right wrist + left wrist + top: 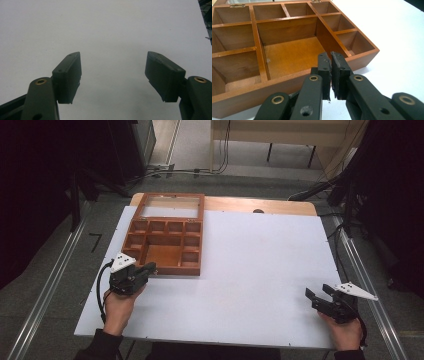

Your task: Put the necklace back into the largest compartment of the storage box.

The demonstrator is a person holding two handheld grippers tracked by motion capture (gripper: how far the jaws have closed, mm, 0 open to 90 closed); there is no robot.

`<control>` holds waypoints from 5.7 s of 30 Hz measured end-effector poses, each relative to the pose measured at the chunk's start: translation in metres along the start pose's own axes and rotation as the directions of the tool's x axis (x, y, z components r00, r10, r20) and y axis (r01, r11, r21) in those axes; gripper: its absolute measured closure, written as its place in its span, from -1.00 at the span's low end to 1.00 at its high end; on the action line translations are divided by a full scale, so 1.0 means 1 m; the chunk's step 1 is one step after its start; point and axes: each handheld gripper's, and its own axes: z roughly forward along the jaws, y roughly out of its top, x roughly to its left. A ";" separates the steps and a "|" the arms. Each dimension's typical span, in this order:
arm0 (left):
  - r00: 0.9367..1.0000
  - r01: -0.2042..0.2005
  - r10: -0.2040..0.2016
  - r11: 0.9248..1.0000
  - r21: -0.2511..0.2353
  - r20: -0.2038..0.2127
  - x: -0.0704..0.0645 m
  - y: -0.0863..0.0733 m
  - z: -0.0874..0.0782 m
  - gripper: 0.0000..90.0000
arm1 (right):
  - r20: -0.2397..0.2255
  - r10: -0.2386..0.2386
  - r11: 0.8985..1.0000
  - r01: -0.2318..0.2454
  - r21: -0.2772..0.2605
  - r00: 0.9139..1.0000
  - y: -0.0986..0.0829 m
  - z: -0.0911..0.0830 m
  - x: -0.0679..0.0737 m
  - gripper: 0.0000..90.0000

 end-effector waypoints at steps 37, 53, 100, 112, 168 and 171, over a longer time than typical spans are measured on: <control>0.997 0.040 -0.039 0.999 0.009 -0.068 0.016 0.028 0.038 0.91 | -0.004 -0.002 1.000 0.002 -0.001 1.000 0.001 0.000 0.000 -0.39; 0.994 0.025 -0.023 0.999 0.025 -0.107 0.019 0.030 0.060 0.91 | -0.005 0.000 1.000 0.000 -0.001 1.000 0.001 0.001 0.000 -0.39; 0.988 0.028 -0.018 0.998 0.059 -0.155 0.029 0.034 0.087 0.30 | -0.010 -0.007 1.000 0.007 0.003 1.000 0.001 0.002 0.000 -0.39; 0.989 0.011 0.000 0.997 0.075 -0.146 0.022 0.034 0.080 -0.19 | -0.011 -0.006 1.000 0.006 0.002 1.000 0.001 0.001 0.000 -0.39; 0.993 0.021 -0.020 1.000 0.014 -0.117 0.016 0.020 0.040 -0.32 | -0.008 -0.004 1.000 0.004 0.011 1.000 0.000 0.002 0.001 -0.39; 0.993 0.021 -0.020 1.000 0.014 -0.114 0.017 0.018 0.039 -0.31 | -0.009 -0.003 1.000 0.003 0.012 1.000 0.000 0.002 0.001 -0.39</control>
